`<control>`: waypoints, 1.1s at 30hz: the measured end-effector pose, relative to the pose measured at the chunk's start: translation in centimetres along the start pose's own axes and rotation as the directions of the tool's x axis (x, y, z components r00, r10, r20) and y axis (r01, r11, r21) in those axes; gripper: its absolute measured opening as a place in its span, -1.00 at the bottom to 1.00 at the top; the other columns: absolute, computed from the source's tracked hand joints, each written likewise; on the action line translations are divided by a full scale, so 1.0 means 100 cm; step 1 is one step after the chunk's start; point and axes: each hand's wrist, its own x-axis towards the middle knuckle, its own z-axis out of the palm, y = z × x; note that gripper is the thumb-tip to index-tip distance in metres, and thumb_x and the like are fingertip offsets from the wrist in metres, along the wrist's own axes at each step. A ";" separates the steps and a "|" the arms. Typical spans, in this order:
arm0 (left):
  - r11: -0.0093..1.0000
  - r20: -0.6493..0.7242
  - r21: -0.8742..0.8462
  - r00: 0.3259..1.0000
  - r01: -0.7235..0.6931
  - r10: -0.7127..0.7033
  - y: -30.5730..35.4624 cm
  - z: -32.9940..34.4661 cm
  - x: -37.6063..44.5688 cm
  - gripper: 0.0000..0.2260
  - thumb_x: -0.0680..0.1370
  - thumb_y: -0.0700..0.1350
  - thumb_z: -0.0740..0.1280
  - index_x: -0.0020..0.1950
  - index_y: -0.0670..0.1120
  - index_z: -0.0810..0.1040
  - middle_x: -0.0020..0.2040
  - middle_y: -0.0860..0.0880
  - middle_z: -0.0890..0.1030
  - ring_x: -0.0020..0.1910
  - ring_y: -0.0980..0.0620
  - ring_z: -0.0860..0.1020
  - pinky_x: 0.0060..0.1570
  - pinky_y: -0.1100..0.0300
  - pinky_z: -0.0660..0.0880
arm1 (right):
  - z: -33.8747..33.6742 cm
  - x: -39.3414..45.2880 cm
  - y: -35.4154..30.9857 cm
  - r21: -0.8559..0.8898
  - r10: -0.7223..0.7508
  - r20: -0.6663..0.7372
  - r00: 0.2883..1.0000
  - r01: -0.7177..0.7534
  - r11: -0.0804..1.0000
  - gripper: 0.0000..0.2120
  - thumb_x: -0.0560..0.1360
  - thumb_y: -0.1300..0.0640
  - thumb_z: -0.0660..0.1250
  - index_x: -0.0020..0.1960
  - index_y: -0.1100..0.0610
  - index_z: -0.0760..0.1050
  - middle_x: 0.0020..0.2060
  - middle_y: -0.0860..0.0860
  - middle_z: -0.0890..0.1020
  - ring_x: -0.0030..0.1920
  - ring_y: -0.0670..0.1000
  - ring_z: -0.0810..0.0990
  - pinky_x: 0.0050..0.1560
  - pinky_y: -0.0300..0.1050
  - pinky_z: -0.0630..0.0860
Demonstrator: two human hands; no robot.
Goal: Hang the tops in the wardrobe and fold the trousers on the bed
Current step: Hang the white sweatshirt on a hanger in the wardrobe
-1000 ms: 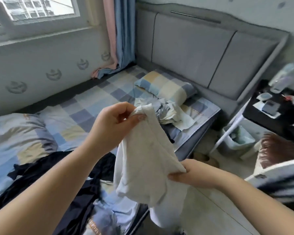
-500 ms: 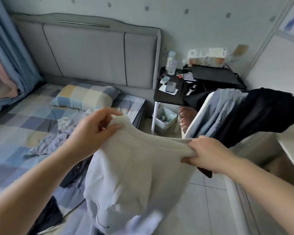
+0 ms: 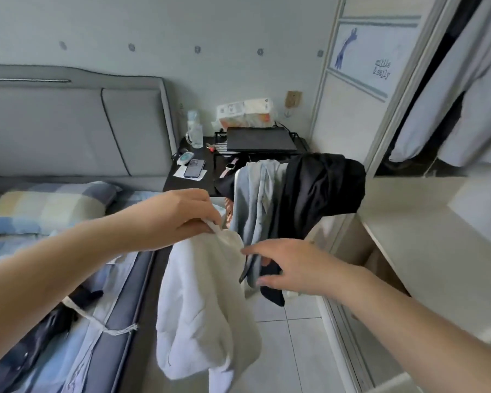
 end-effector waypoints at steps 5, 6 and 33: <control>0.996 0.049 -0.035 0.995 -0.081 0.083 0.031 0.005 0.066 -0.91 0.45 -0.14 0.47 -0.09 -0.09 0.61 -0.19 0.13 0.49 -0.21 0.34 0.43 -0.20 0.47 0.33 | -0.003 -0.006 0.039 0.064 0.038 0.023 0.999 -0.039 0.997 -0.59 0.45 -0.01 0.34 0.28 -0.09 0.37 -0.02 -0.24 0.45 -0.13 -0.16 0.49 -0.20 -0.35 0.32; 0.995 0.052 -0.035 0.994 -0.094 0.096 0.035 0.007 0.075 -0.88 0.42 -0.12 0.50 -0.11 -0.09 0.60 -0.21 0.19 0.46 -0.20 0.37 0.42 -0.20 0.51 0.31 | -0.003 -0.010 0.047 0.053 0.034 0.043 0.998 -0.037 0.998 -0.69 0.45 0.00 0.33 0.18 -0.03 0.44 -0.04 -0.19 0.49 -0.11 -0.09 0.53 -0.16 -0.23 0.39; 0.904 0.183 -0.019 0.887 -0.428 0.424 -0.039 0.060 0.520 -0.67 0.52 0.28 0.05 -0.22 0.07 0.35 -0.41 0.13 0.55 -0.42 0.17 0.52 -0.38 0.34 0.41 | -0.252 -0.167 0.295 -0.246 0.710 -0.590 0.385 -0.923 0.296 -0.63 0.49 -0.28 0.20 -0.13 0.01 0.52 -0.13 0.00 0.63 -0.09 0.08 0.58 -0.13 -0.06 0.49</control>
